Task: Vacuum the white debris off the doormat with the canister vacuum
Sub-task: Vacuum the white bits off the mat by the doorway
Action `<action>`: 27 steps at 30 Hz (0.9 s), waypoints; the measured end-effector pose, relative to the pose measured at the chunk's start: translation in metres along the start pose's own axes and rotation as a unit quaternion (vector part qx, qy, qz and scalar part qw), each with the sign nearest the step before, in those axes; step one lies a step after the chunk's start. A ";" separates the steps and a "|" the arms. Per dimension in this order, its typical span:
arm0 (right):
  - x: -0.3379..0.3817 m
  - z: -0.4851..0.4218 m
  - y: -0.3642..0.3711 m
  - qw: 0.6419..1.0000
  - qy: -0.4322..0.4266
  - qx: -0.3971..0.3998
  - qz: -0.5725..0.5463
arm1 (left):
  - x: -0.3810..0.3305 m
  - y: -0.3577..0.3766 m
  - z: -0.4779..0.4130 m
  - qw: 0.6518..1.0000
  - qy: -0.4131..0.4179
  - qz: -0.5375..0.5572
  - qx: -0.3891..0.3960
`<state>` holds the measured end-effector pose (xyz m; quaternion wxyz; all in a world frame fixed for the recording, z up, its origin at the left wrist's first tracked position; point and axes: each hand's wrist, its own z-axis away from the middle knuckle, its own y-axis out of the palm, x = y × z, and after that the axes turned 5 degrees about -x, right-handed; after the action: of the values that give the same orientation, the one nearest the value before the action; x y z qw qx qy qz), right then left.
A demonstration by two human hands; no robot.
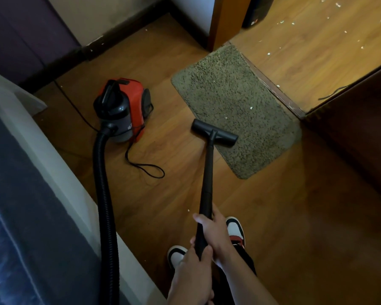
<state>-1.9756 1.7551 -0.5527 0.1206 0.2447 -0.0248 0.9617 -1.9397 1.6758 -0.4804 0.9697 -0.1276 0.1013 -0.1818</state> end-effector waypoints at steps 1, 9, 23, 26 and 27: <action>0.002 -0.004 -0.001 1.000 -0.002 -0.001 -0.001 | -0.003 0.000 0.001 1.000 -0.003 0.010 0.005; 0.033 -0.021 -0.015 1.000 -0.012 -0.009 -0.012 | -0.035 0.009 -0.004 0.999 0.008 0.025 0.027; 0.022 0.000 -0.018 1.000 -0.006 0.011 0.004 | -0.018 0.013 0.006 0.999 0.007 0.005 -0.032; 0.010 0.000 -0.010 1.000 0.006 0.008 0.013 | -0.010 0.005 0.007 0.999 -0.007 0.018 -0.047; 0.008 -0.002 -0.008 1.000 0.008 0.007 0.014 | -0.010 0.004 0.006 0.999 -0.014 0.013 -0.039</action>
<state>-1.9813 1.7651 -0.5508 0.1052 0.2379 -0.0208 0.9654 -1.9455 1.6846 -0.4748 0.9677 -0.1665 0.0962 -0.1632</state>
